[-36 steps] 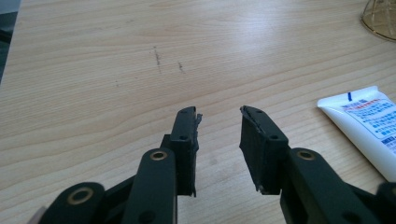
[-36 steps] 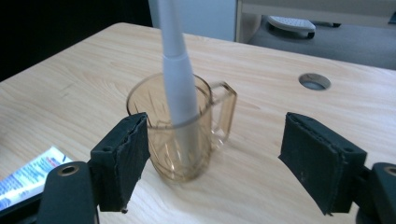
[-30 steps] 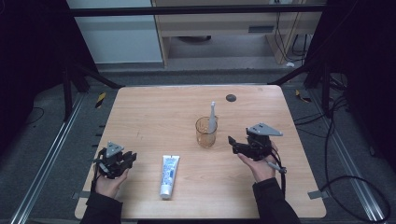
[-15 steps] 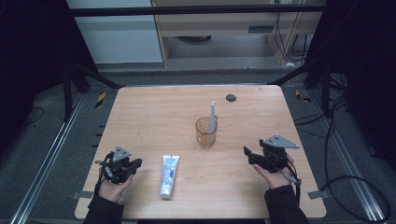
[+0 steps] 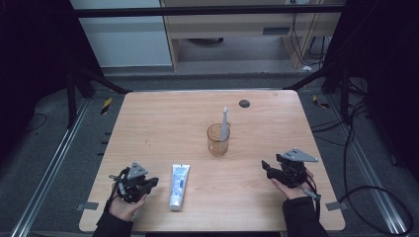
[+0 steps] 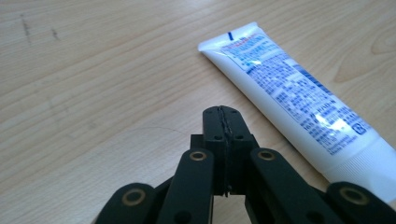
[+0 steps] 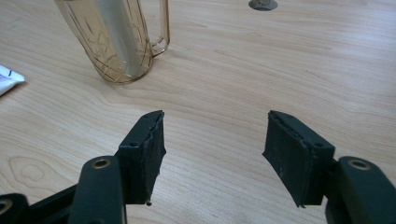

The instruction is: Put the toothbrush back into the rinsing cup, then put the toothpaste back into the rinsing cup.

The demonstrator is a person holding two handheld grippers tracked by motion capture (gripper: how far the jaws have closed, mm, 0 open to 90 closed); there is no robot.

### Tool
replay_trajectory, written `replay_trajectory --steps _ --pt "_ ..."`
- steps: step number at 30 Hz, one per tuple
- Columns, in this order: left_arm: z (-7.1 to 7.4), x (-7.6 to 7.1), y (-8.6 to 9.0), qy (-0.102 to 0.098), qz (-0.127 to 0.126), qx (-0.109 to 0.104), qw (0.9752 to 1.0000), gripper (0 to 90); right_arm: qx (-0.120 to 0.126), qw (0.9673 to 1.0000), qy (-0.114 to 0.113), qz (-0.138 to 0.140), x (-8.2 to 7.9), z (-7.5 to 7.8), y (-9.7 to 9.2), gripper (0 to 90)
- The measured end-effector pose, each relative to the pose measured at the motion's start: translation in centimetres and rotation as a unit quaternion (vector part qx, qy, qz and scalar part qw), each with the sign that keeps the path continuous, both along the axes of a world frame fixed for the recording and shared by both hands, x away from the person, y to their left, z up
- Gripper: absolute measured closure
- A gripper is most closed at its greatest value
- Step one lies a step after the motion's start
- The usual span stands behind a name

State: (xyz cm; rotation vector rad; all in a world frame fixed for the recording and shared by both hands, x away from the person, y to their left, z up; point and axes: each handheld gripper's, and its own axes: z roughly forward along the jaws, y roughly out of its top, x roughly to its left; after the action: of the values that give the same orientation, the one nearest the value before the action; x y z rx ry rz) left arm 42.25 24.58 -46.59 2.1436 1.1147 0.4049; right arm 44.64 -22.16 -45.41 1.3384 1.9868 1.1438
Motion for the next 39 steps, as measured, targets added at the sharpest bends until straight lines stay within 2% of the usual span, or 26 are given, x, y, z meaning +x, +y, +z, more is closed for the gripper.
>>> replay_trajectory --steps 8,13,30,39 --pt "-0.7 -0.7 -1.2 0.024 -0.035 0.019 0.9989 89.3 -0.014 0.9999 0.005 0.003 0.1 -0.4 0.0 39.7" --pt "-1.0 -1.1 -1.6 0.033 -0.044 0.021 0.9983 89.4 -0.021 0.9997 0.01 0.005 0.1 -0.7 0.0 39.9" --pt "-1.3 -1.6 -2.6 0.041 -0.069 0.024 0.9965 89.4 -0.028 0.9995 0.01 0.007 0.1 -0.8 0.2 39.7" --pt "-1.3 -1.7 -2.8 0.039 -0.069 0.025 0.9965 89.5 -0.031 0.9994 0.015 0.006 0.2 -0.9 0.3 39.6"
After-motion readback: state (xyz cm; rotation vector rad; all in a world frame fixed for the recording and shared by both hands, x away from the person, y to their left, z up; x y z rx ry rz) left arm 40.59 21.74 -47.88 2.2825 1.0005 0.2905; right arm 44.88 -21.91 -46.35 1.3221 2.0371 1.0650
